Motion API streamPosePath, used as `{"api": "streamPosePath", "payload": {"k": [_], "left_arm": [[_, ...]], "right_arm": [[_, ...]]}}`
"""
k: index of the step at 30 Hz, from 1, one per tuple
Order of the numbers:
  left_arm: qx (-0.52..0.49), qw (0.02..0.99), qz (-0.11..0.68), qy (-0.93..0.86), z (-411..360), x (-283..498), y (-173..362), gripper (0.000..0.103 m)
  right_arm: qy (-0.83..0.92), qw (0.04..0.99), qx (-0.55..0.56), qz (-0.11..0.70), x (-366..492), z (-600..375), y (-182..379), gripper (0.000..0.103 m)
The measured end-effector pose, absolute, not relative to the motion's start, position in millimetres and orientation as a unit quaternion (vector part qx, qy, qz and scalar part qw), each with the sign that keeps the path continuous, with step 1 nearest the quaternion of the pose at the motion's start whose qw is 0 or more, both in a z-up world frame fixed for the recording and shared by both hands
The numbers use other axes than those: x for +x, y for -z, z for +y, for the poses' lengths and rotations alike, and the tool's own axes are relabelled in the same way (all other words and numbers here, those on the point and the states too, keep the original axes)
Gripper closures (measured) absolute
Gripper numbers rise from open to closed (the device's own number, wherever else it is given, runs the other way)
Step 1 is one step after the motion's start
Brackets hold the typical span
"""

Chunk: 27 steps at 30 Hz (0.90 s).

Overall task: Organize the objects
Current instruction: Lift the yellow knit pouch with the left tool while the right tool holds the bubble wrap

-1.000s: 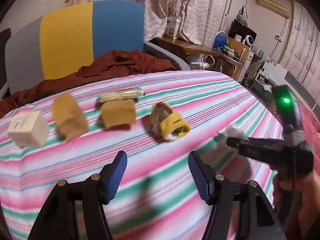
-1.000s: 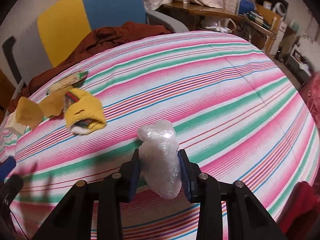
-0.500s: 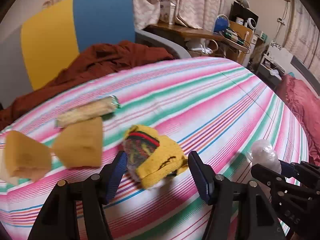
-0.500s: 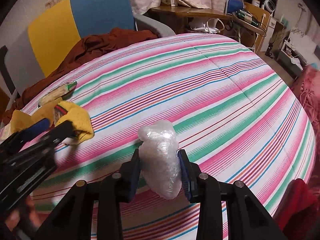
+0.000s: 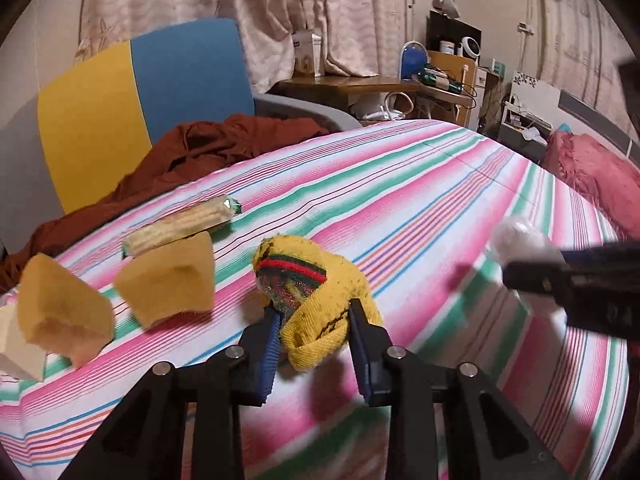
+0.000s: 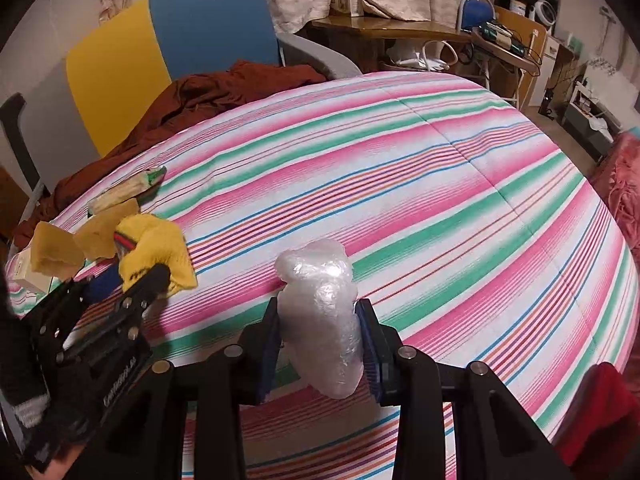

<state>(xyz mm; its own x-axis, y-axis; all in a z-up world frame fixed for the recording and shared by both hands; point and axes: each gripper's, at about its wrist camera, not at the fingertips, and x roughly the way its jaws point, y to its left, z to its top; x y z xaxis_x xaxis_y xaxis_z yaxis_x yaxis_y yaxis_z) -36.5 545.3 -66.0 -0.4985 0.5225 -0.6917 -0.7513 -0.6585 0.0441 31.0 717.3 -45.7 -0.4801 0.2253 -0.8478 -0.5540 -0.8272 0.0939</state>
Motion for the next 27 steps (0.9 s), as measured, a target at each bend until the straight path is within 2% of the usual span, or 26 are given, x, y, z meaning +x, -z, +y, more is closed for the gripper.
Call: {"api": "streamPosePath", "payload": {"k": [11,27], "left_arm": [[-0.309,0.381,0.169,-0.855,499.1,-2.3,57.9,0.073],[-0.302,0.375,0.130,-0.867,435.4,28.1,47.3,0.073]], "right_arm": [[-0.856,0.220,-0.447,0.139,26.4,701.0,39.9,0.066],[-0.877,0.207,-0.431,0.035,20.3,666.2,31.0,0.066]]}}
